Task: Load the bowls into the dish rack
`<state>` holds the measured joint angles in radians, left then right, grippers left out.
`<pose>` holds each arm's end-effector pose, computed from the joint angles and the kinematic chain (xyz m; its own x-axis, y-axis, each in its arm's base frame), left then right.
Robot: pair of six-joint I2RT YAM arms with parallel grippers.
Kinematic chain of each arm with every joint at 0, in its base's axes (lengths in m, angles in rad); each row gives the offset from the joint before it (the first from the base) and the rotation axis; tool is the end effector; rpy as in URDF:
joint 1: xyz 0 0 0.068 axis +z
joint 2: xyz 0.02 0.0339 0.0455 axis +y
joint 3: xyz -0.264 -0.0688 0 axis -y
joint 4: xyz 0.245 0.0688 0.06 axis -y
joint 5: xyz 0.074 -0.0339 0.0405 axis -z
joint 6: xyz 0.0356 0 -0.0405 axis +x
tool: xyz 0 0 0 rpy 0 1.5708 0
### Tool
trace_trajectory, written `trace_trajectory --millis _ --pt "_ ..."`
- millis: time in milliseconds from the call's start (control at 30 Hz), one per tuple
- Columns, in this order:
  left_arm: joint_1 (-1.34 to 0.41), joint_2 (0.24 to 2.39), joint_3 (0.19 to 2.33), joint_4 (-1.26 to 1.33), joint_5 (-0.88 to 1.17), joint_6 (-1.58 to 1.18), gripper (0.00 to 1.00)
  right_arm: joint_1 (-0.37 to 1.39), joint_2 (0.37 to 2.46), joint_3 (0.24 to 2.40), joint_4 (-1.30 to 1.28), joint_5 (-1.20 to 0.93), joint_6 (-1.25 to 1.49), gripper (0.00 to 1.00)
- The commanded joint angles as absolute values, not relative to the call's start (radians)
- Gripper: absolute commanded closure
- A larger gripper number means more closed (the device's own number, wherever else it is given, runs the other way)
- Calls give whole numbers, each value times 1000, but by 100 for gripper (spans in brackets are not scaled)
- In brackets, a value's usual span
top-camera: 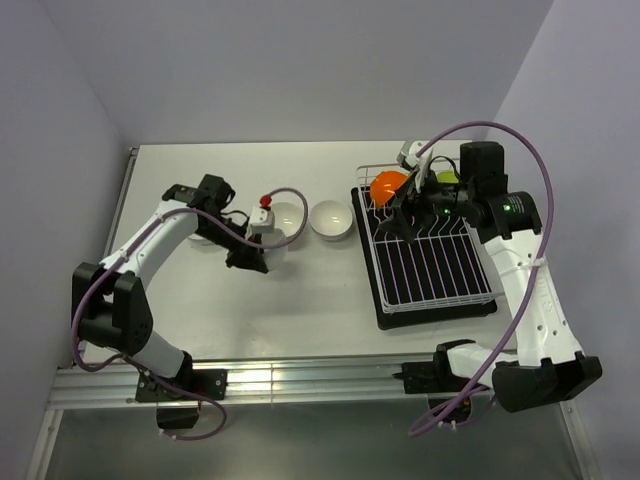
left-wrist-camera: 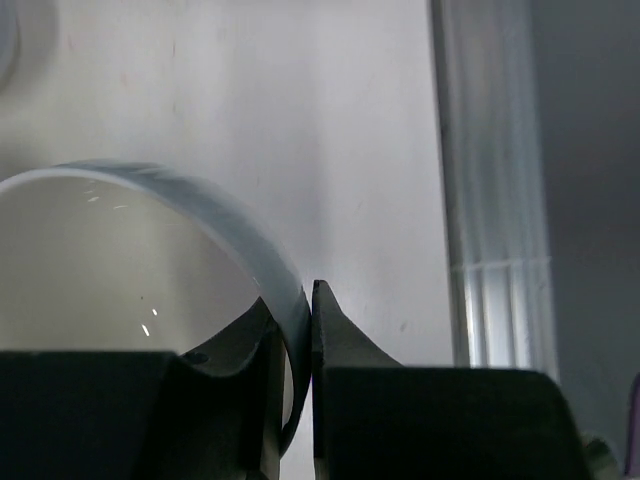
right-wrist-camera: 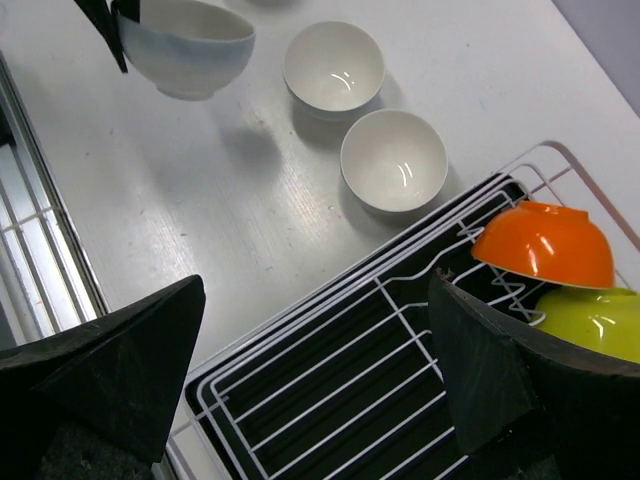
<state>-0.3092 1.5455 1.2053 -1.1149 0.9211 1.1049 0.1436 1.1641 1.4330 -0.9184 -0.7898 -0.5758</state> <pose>0.2536 -0.1108 0.2573 -0.1824 0.6256 -0.7585 0.9674 -0.0237 -0.2522 0.2089 0.0558 0.4190 -0.1424 -0.4079 -0.9019 -0.8799 0.4694 -0.0734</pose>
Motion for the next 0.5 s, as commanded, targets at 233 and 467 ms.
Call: trace_trajectory --millis 233,467 --pt "-328 1594 1437 -1368 1465 1037 100 402 1023 1374 -865 -755 -804 0" --pt "-380 1606 1448 -1368 1571 945 100 586 997 1302 -740 -727 -955 0"
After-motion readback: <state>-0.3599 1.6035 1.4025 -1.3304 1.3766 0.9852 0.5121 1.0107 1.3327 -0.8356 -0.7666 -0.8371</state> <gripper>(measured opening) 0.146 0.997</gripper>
